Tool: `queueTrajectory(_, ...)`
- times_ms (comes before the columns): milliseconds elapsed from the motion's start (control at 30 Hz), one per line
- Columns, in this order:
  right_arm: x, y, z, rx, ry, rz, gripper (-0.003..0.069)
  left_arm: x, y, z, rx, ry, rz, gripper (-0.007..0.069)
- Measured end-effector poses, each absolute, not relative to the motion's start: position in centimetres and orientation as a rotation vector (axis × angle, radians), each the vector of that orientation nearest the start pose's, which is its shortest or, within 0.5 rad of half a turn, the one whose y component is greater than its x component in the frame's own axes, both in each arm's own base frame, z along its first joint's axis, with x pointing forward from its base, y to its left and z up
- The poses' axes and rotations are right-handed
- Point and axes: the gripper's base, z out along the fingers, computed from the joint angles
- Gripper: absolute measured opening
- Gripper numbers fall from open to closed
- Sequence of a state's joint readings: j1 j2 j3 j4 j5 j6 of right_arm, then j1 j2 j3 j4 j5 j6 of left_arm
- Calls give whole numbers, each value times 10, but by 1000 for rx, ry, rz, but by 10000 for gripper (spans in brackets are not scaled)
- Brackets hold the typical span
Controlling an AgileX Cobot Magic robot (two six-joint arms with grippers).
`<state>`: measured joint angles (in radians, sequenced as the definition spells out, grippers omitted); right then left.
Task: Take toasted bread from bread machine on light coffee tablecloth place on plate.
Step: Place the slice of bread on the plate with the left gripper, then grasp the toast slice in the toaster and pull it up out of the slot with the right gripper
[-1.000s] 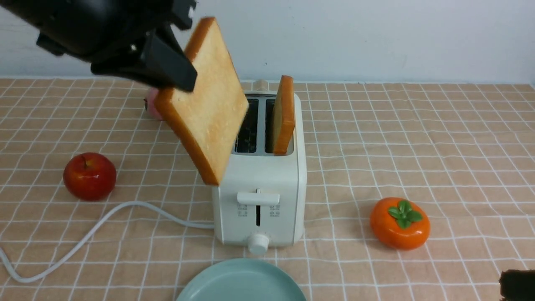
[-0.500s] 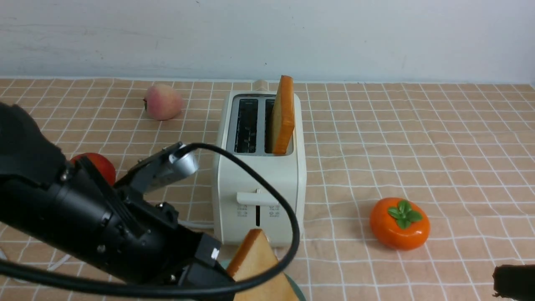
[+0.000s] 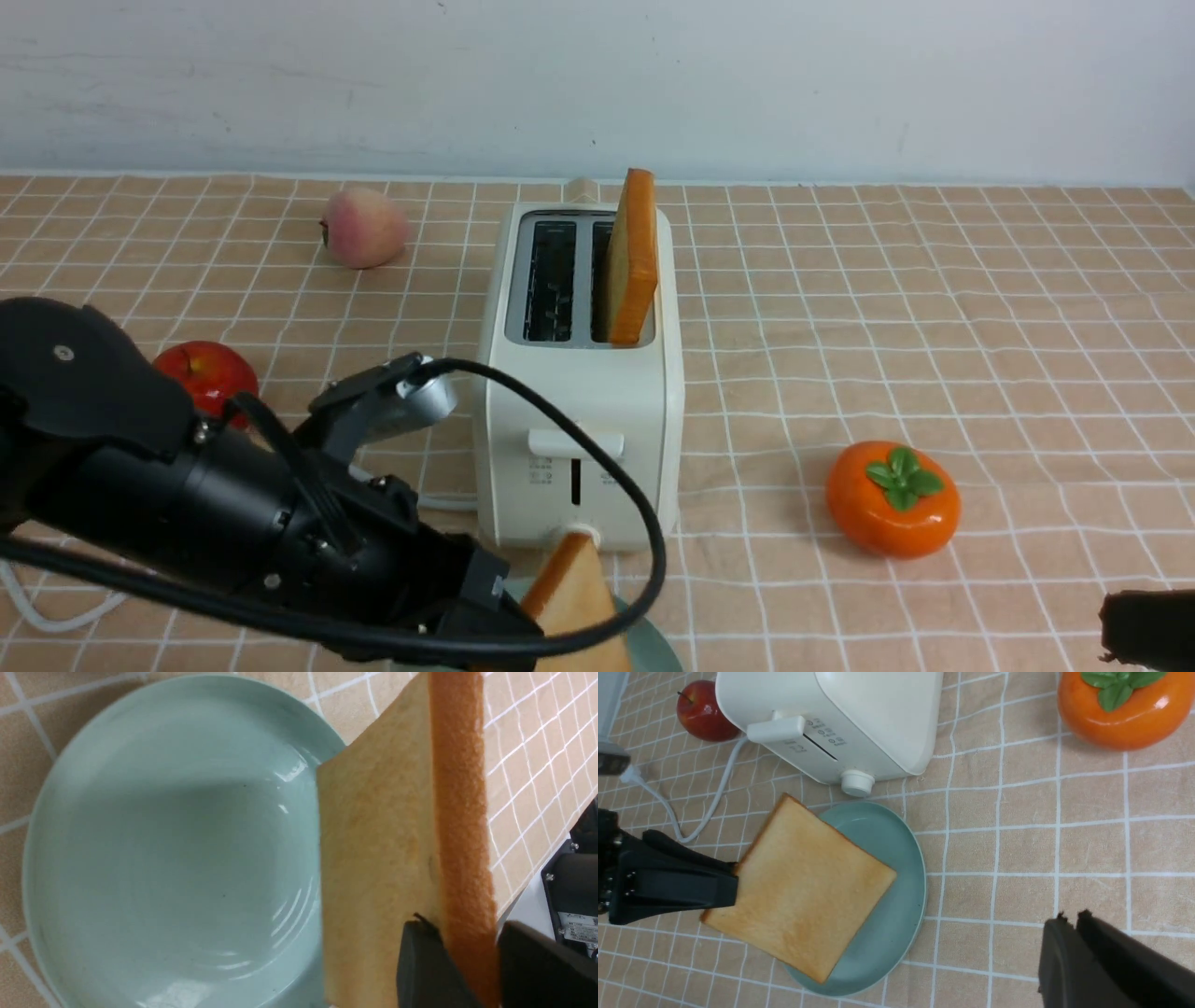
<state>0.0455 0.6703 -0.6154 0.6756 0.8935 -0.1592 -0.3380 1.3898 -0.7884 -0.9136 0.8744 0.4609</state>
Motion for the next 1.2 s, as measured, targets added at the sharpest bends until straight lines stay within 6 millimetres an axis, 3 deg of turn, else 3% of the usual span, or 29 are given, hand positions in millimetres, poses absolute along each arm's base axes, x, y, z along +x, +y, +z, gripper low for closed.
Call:
queueTrajectory(133,109,49,305,37,2313,767,39,216,-134,229,403,2739,-1021,355)
queueTrajectory(333,109,50,305,38,2312,769,43,218,-124,238,566,2746,-819,355)
queueTrajectory(467,109,50,305,38,2312,770,47,220,-117,242,514,2786,-695,314)
queueTrajectory(600,109,50,305,38,2312,771,52,222,-111,238,374,2854,-610,162)
queueTrajectory(767,109,50,305,39,2311,772,55,225,-112,232,341,2882,-599,-14)
queueTrajectory(967,109,50,306,41,2309,776,60,226,-104,230,374,2891,-467,-14)
queueTrajectory(1100,109,50,306,41,2309,776,62,234,-91,225,230,2906,-235,-14)
queueTrajectory(1200,109,50,306,41,2309,776,62,238,-89,218,172,2926,-187,-14)
